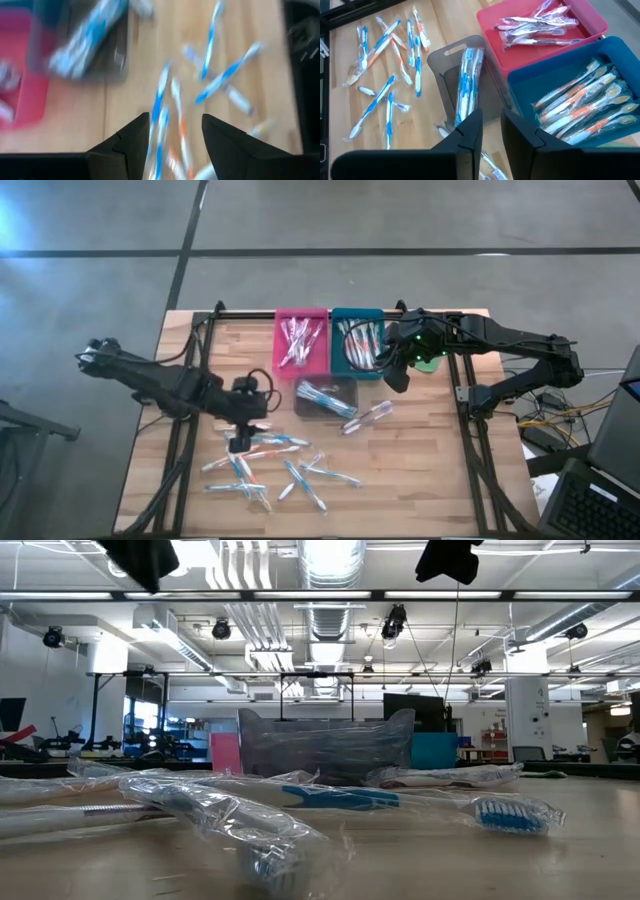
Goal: Pick & Place Toothbrushes
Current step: Put the orange toothbrush into the blue bin
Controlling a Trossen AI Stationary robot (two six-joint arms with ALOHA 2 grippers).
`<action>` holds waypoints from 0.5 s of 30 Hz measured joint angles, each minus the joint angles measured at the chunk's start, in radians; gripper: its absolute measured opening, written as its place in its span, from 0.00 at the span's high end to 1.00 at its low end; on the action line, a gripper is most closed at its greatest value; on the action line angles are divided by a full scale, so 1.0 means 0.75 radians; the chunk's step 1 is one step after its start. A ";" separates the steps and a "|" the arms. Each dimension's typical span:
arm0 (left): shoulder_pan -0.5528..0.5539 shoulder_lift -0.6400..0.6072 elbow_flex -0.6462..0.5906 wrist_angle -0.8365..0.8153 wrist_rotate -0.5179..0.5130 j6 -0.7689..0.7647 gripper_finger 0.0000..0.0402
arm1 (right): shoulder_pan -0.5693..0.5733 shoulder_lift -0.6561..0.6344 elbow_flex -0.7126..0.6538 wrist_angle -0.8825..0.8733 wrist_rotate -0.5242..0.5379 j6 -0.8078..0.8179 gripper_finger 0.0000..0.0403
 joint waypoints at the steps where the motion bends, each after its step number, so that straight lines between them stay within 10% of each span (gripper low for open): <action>1: -0.006 0.002 0.000 -0.053 0.000 -0.003 0.54 | 0.000 0.000 0.000 0.000 0.000 0.000 0.84; 15: -0.009 0.072 -0.106 -0.289 -0.074 -0.044 0.54 | 0.000 0.000 0.000 0.000 0.000 0.001 0.90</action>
